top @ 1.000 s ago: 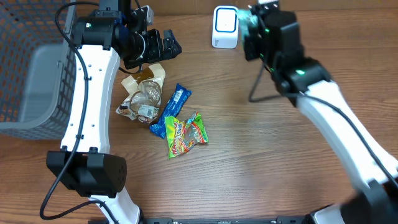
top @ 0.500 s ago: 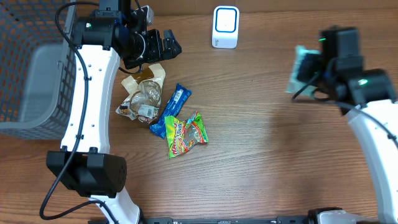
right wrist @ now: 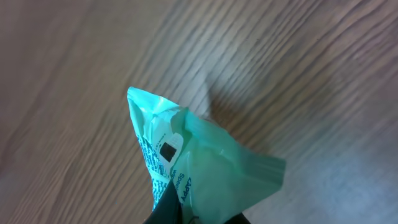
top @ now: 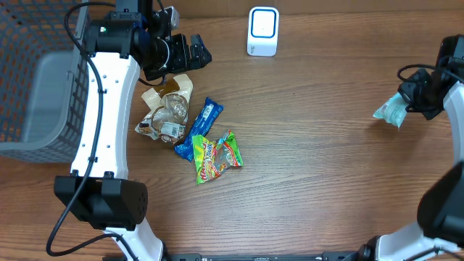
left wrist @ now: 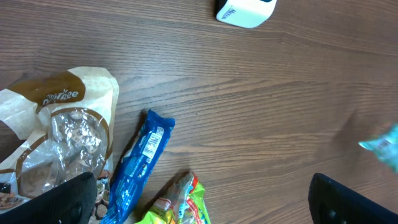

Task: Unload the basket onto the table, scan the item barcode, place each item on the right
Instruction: 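Carry the mint-green pack right and release it on the table, then move the right gripper left over the green candy bag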

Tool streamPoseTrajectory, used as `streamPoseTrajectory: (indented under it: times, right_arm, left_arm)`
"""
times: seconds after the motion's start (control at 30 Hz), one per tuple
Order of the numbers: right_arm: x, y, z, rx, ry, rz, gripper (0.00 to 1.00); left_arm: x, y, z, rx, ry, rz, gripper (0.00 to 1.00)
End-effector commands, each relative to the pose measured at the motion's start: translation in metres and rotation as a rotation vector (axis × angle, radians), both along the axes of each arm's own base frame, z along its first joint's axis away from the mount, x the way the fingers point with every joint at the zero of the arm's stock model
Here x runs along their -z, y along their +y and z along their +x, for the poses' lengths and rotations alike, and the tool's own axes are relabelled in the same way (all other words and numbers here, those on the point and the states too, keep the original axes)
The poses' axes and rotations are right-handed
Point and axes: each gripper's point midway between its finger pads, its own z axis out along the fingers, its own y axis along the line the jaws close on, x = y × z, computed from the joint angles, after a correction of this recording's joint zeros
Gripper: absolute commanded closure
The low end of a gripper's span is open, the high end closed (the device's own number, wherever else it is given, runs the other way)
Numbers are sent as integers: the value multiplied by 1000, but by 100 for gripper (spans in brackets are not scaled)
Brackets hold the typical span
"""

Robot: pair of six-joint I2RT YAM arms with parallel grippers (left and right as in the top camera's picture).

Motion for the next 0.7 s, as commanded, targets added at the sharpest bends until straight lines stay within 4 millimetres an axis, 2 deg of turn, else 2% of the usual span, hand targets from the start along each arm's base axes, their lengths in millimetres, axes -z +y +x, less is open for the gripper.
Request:
streamPoseTrajectory:
  times: [0.0, 0.03, 0.07, 0.13, 0.27, 0.4, 0.47, 0.53, 0.67]
  right_arm:
    - [11, 0, 8, -30, -7, 36, 96]
    - [14, -1, 9, -34, 0, 31, 95]
    - [17, -3, 10, -31, 5, 24, 88]
    - [18, -5, 12, -30, -1, 18, 62]
    - [14, -3, 16, -47, -17, 22, 48]
    - [1, 13, 23, -150, -54, 85, 44]
    - [-11, 30, 28, -234, -87, 135, 44]
    - [-27, 61, 35, -373, -138, 214, 44]
    - [-45, 122, 34, -568, -199, 376, 41]
  left_arm:
    - [-9, 4, 0, 4, -31, 11, 0]
    - [-9, 4, 0, 4, -31, 11, 0]
    - [-9, 4, 0, 4, -31, 11, 0]
    - [-9, 4, 0, 4, -31, 11, 0]
    - [-9, 4, 0, 4, -31, 11, 0]
    - [-9, 4, 0, 4, -31, 11, 0]
    - [-9, 4, 0, 4, -31, 11, 0]
    - [-9, 4, 0, 5, -32, 11, 0]
    - [-9, 4, 0, 4, -31, 11, 0]
